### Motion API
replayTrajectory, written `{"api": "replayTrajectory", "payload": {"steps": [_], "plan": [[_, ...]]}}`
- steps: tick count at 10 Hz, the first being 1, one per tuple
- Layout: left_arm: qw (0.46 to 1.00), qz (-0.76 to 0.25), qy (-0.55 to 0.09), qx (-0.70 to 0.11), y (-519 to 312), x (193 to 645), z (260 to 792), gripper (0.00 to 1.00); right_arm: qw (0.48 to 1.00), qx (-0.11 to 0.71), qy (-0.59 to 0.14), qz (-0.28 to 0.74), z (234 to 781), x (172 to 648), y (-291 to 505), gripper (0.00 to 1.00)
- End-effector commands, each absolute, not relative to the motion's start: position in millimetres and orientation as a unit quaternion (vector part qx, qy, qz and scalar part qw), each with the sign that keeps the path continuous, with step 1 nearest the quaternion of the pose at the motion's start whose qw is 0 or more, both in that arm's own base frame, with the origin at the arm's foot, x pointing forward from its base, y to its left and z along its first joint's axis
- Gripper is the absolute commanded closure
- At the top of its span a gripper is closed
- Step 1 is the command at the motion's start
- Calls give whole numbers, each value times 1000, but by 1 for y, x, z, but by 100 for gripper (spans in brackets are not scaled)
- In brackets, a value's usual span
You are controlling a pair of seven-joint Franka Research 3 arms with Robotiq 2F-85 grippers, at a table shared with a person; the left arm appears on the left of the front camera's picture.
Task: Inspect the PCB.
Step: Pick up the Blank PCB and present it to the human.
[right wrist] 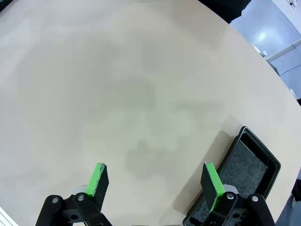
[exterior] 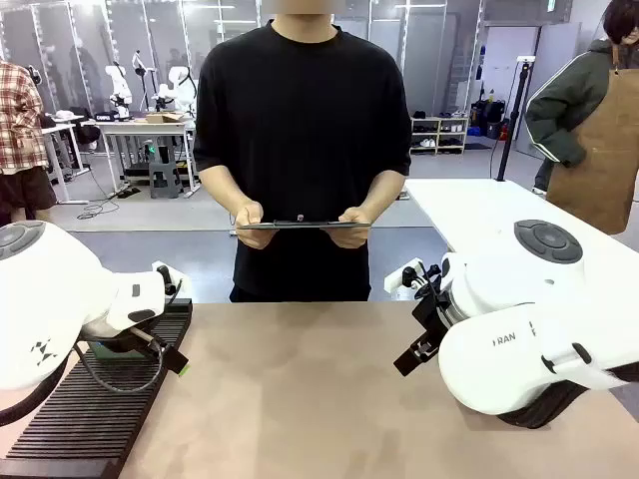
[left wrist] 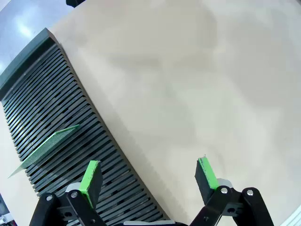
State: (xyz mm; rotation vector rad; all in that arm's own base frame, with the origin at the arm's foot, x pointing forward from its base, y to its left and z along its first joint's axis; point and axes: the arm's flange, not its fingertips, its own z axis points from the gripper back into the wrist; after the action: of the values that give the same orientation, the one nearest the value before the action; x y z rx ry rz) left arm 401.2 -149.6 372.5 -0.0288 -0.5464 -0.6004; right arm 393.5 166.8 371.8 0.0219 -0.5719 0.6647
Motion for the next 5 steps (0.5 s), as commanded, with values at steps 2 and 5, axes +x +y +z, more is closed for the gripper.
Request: {"api": "replayTrajectory", "payload": {"steps": [2, 5], "plan": [[919, -292, -266, -14, -150, 401, 373, 0, 905, 11, -277, 322, 372, 394, 167, 0], [919, -292, -266, -14, -150, 401, 373, 0, 905, 11, -277, 322, 372, 394, 167, 0]]}}
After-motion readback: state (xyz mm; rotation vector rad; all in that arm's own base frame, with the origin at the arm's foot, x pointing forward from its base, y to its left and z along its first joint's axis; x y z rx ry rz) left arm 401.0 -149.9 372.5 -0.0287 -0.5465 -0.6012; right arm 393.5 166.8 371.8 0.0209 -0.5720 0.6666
